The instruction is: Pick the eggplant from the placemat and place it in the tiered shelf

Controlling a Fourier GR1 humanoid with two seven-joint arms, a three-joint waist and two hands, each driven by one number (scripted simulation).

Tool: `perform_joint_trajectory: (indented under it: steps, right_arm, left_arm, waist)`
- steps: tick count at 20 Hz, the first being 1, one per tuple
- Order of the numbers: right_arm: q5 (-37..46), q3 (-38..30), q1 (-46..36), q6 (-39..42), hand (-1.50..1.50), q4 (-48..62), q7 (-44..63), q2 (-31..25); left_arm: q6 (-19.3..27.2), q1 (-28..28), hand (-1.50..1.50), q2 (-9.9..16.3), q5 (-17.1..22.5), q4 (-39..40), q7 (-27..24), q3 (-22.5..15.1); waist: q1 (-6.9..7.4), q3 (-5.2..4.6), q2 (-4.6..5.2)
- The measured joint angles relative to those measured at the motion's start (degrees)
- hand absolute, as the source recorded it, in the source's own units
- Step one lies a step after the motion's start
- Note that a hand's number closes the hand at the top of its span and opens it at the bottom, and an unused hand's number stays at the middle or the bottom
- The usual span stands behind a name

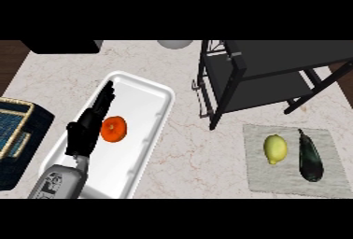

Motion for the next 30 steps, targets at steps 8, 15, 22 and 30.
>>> perform_joint_trajectory:
  steps: [8, 15, 22, 30]
  right_arm:
    - [2.61, 5.61, -2.24, 7.34, -1.50, -8.50, 19.53, -11.44]
    - [4.49, 13.37, -5.89, 18.36, -1.50, -13.70, 34.98, -20.19]
    - [6.74, 18.52, -9.90, 24.93, -1.50, -19.40, 48.71, -23.09]
    - [11.62, 18.27, -12.92, 25.99, -1.50, -24.89, 57.80, -17.98]
  left_arm:
    - [-0.90, 1.12, 0.00, -0.60, -1.03, 0.81, -2.03, -0.03]
    - [-0.81, 0.32, 0.00, -1.59, -1.58, 1.04, -1.40, -0.13]
    - [-2.26, 0.34, 0.00, -1.42, -1.37, 0.92, -1.11, 1.28]
    - [-3.69, 0.53, 0.00, -2.49, -2.96, 1.04, -1.06, 3.19]
  waist:
    - [0.59, -0.05, 0.00]
    - [1.16, -0.05, 0.08]
    - [0.88, -0.01, 0.04]
    - [0.53, 0.01, -0.01]
